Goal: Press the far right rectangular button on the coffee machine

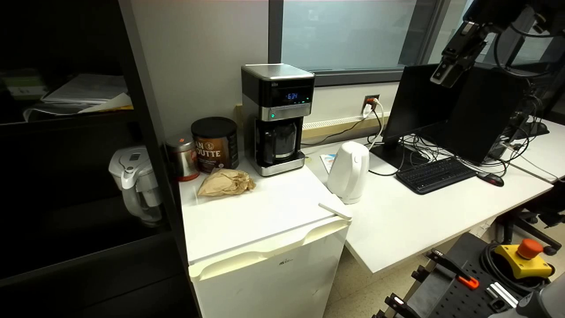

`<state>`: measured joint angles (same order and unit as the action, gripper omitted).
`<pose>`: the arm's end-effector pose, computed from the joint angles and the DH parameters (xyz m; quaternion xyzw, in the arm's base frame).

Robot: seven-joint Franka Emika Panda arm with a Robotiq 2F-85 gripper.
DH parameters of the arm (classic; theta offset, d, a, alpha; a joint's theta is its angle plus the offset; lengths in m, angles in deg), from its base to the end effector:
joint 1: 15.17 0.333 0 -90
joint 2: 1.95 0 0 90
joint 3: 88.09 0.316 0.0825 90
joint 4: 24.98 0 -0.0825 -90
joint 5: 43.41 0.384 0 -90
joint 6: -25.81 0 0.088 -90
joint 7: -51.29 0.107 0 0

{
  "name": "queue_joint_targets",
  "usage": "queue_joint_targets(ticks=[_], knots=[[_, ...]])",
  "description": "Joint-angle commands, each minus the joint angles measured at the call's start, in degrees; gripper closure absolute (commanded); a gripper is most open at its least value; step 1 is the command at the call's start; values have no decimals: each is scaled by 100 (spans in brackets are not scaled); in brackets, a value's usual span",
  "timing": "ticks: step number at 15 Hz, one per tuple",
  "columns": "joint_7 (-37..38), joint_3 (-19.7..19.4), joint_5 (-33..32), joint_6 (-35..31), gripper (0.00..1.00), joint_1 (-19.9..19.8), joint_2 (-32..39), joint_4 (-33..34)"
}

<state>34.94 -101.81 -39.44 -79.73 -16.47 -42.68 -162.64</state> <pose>0.3402 -0.1020 0.5625 -0.9911 -0.0273 -0.0922 0.0916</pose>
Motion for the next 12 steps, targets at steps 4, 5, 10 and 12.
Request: queue_joint_targets(ticks=[4, 5, 10, 12], knots=[[-235, 602, -758, -1870, 0, -27, 4, -819], [-194, 670, -908, -2129, 0, -23, 47, -917], [-82, 911, -1349, -3507, 0, 25, 317, -1371], [-47, 984, -1436, -4020, 27, 25, 517, -1471]])
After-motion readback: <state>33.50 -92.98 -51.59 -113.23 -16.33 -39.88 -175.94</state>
